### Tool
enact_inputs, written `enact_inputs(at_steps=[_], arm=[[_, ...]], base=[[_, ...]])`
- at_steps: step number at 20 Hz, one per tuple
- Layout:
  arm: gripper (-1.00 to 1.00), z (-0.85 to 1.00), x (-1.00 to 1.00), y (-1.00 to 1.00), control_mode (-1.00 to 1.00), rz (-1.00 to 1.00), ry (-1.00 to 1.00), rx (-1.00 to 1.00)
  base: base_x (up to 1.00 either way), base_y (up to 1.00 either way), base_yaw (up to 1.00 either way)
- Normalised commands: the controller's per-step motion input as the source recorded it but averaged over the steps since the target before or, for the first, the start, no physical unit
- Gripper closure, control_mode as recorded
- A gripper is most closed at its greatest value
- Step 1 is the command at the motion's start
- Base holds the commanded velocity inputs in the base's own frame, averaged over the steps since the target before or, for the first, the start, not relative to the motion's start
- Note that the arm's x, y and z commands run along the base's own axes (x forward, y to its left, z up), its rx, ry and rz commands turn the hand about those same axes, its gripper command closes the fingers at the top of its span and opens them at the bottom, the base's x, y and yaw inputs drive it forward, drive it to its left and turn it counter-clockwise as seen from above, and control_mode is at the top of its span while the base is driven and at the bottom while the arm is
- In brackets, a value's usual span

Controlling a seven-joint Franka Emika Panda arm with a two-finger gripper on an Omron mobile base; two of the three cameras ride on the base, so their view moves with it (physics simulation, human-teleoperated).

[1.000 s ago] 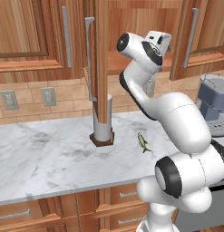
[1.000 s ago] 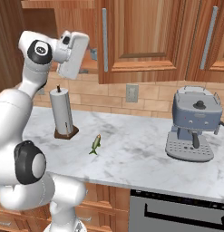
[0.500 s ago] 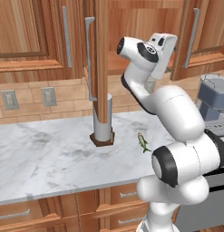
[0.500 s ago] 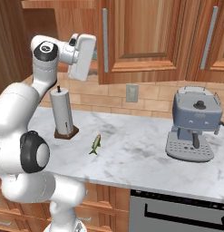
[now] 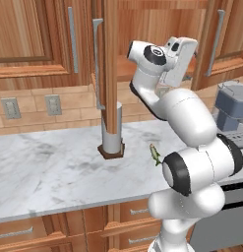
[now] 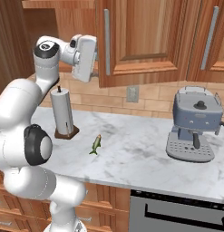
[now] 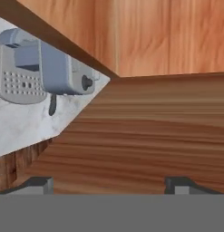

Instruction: Retrieve the tupperware from the cabinet, then place the raw meat into the tupperware to avoid contamination.

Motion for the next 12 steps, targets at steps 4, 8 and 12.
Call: enact_inputs(at_steps=[4,8,12], arm=[[-1.0,0.0,-0.51,-0.41,-1.0,-0.2,-0.06,0.0],[-1.0,0.0,-0.56,-0.43,-1.0,-0.18,-0.06,0.0],[-1.0,0.0,-0.58,-0.45,-1.0,-0.16,-0.06,0.0]], base=[[0.0,0.0,0.0],[0.0,0.0,0.0],[0.0,0.0,0.0]])
